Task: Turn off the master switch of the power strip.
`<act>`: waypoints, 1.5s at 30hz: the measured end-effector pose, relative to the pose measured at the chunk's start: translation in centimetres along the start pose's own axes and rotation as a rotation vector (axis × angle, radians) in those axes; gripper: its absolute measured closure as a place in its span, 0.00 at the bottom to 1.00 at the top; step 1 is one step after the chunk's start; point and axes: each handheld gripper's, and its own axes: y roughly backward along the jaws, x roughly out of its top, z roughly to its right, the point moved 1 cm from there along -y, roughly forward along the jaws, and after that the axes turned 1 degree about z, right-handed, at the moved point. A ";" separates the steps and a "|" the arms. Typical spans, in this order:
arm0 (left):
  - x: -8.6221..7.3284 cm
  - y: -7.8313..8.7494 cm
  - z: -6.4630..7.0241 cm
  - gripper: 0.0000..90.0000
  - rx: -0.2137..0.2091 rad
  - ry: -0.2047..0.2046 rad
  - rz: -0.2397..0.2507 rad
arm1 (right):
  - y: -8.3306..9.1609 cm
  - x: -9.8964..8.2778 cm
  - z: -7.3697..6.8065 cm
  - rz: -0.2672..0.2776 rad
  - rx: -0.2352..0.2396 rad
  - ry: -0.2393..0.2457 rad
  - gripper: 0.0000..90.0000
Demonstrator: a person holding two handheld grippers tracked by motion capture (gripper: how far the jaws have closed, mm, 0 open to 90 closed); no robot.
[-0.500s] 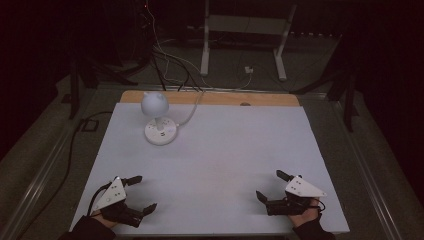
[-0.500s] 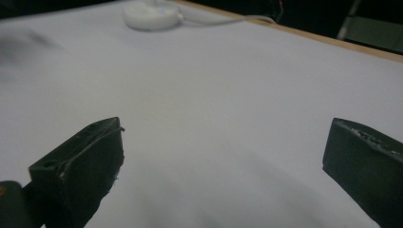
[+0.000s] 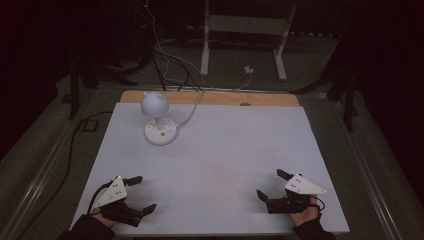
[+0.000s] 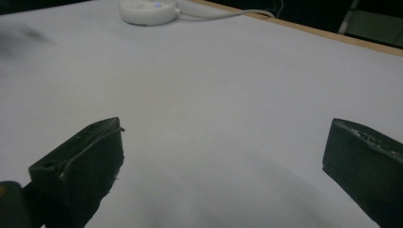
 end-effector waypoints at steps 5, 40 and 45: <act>0.1 -0.1 0.2 0.00 -0.015 -0.003 -0.015 | -0.1 0.2 -0.3 0.011 0.009 0.011 0.00; 3.2 -1.0 1.6 0.00 -0.122 -0.034 -0.049 | 0.0 0.6 -1.1 0.029 -0.002 0.028 0.00; 3.7 -1.0 1.5 0.00 -0.123 -0.040 -0.045 | 0.1 0.6 -1.2 0.037 -0.004 0.041 0.00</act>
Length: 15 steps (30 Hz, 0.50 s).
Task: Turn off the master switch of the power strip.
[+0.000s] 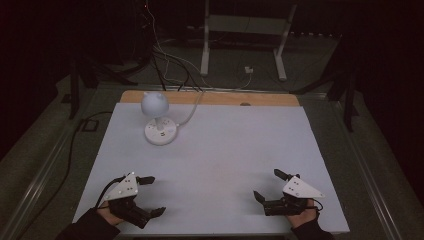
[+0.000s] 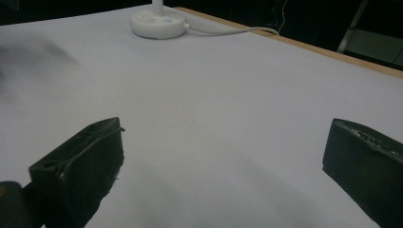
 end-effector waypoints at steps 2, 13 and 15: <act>0.3 0.0 -0.1 0.00 -0.001 0.001 0.008 | 0.0 0.0 0.0 0.002 0.000 -0.003 0.00; 2.0 -0.8 -0.5 0.00 -0.016 -0.018 0.021 | 0.3 0.1 0.1 0.017 0.007 -0.015 0.00; 2.3 -0.9 -0.7 0.00 -0.017 -0.021 0.025 | 0.3 0.1 0.1 0.018 0.008 -0.016 0.00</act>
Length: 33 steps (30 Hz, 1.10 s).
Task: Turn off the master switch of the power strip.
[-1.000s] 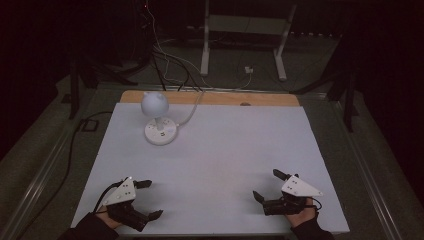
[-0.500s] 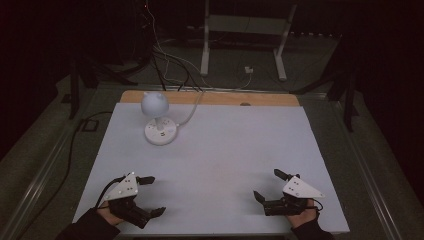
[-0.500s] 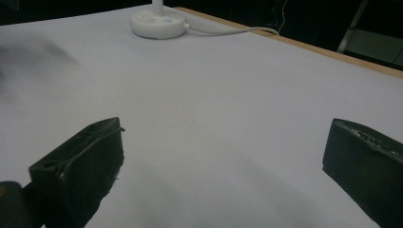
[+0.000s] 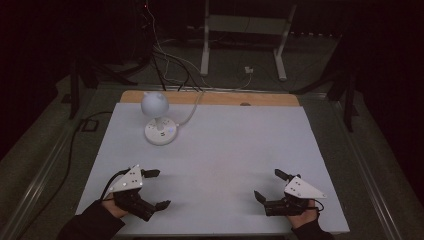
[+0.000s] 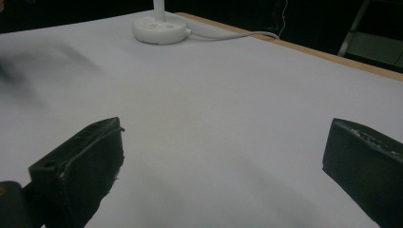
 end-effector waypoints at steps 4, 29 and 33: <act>0.9 -0.3 -0.2 0.00 0.000 -0.008 0.012 | 0.0 0.0 0.0 0.000 -0.001 0.004 0.00; 4.4 -2.8 -2.3 0.00 0.032 -0.015 0.044 | 0.1 0.0 0.0 0.006 0.010 -0.004 0.00; 4.9 -3.0 -2.7 0.00 0.046 -0.016 0.048 | 0.2 0.0 0.0 0.005 0.011 -0.005 0.00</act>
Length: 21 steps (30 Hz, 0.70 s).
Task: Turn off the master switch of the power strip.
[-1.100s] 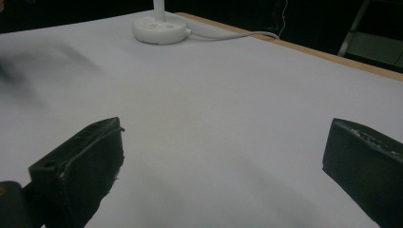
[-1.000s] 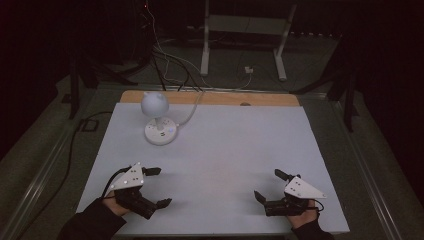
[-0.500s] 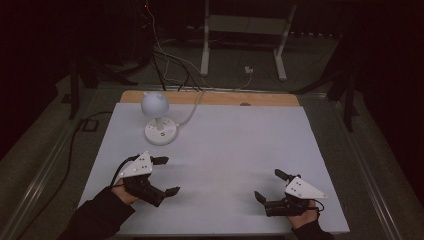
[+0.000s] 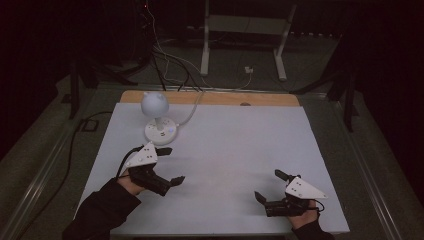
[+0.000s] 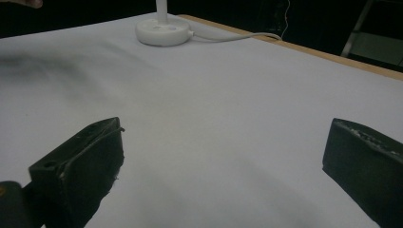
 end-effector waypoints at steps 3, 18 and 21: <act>0.2 -0.2 -0.5 0.00 0.015 0.011 0.008 | 0.0 0.0 0.0 0.000 0.001 -0.005 0.00; 0.6 -1.4 -3.1 0.00 0.125 0.071 0.017 | 0.0 -0.1 0.1 -0.005 0.008 -0.008 0.00; 0.6 -1.9 -3.5 0.00 0.146 0.083 0.017 | -0.1 -0.1 0.1 -0.004 0.008 -0.012 0.00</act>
